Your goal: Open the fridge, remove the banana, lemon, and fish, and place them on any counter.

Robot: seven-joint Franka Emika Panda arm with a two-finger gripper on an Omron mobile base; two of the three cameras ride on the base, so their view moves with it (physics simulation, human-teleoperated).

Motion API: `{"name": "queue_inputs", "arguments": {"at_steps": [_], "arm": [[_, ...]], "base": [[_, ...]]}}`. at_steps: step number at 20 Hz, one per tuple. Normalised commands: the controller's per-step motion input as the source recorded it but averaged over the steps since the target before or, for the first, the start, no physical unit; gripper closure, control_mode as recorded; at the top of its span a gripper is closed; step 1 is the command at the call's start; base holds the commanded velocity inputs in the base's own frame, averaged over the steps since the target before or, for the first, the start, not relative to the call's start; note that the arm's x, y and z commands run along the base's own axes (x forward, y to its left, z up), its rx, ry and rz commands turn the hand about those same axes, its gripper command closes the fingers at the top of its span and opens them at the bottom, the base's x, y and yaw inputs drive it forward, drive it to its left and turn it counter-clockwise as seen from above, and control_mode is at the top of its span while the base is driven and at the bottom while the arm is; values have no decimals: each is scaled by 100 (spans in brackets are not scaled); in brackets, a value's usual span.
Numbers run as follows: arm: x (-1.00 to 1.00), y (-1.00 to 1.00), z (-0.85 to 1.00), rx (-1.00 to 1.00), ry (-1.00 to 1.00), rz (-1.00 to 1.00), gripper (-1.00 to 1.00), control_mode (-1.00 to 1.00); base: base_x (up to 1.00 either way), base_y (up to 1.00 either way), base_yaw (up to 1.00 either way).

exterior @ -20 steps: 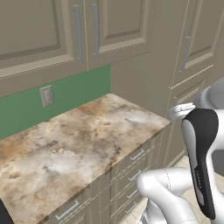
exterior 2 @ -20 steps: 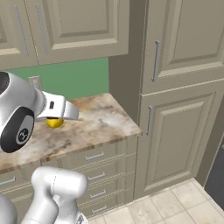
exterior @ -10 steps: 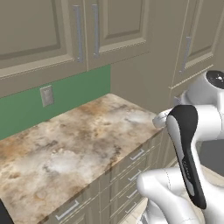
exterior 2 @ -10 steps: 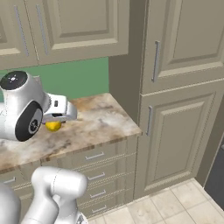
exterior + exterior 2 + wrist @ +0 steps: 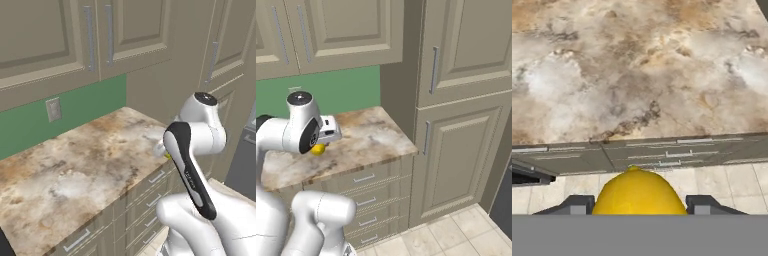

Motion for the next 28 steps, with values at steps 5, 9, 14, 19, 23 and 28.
{"name": "queue_inputs", "arguments": {"at_steps": [5,9,14,19,23,28], "arm": [[96,51,-65,-3,0,17,100,-100],[100,55,-44,-1,0,2,100,-100],[94,48,-32,0,3,0,100,-100],[70,37,-17,0,8,0,100,-100],[52,25,-15,0,6,-1,100,-100],[22,13,-10,-1,3,0,100,-100]], "base": [[0,0,0],[0,0,0],[0,0,0],[0,0,0],[0,0,0],[0,0,0]]}}
